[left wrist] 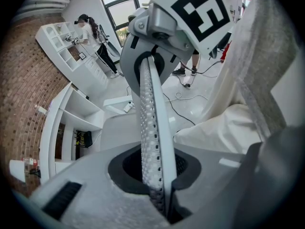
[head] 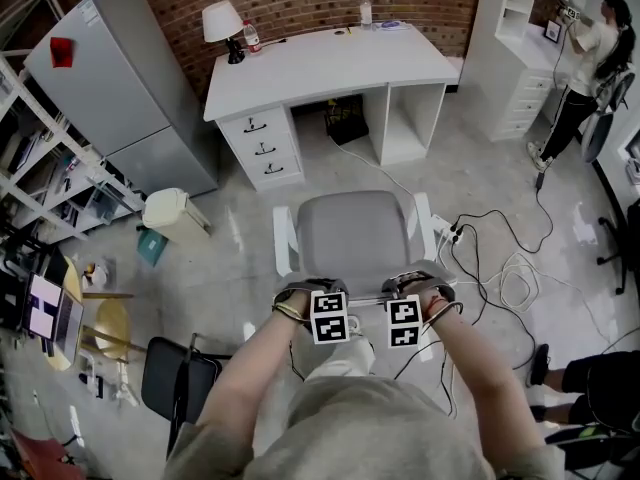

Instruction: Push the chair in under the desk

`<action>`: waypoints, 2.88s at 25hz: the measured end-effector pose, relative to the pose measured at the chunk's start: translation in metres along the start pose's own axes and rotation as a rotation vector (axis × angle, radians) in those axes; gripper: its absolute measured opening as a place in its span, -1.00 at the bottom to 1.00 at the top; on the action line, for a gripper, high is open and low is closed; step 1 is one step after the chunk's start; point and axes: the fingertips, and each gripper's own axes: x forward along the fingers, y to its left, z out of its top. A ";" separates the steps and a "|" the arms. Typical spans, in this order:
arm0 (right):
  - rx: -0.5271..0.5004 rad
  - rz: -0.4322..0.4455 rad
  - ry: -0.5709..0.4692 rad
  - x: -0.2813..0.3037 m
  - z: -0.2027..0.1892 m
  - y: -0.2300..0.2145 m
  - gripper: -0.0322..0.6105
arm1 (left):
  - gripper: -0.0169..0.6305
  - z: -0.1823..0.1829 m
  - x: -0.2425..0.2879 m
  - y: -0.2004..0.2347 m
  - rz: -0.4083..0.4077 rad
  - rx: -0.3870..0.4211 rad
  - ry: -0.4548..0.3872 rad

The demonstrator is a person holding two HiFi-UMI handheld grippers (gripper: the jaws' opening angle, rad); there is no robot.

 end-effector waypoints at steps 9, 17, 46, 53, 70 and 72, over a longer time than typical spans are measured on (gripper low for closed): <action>0.001 0.001 0.001 0.011 -0.004 -0.020 -0.86 | -0.79 -0.006 0.005 0.022 0.000 0.001 -0.001; -0.002 0.003 0.001 0.020 -0.013 -0.045 -0.85 | -0.79 -0.009 0.009 0.049 0.005 -0.005 0.000; -0.012 0.006 0.010 0.047 -0.043 -0.118 -0.85 | -0.79 -0.010 0.022 0.126 -0.009 -0.033 -0.006; -0.006 0.002 0.013 0.053 -0.051 -0.136 -0.85 | -0.79 -0.011 0.026 0.147 -0.003 -0.027 -0.006; 0.003 -0.015 0.020 0.069 -0.063 -0.177 -0.86 | -0.79 -0.017 0.034 0.192 -0.005 -0.014 -0.009; 0.003 -0.016 0.022 0.071 -0.065 -0.181 -0.85 | -0.79 -0.017 0.034 0.196 -0.005 -0.013 -0.008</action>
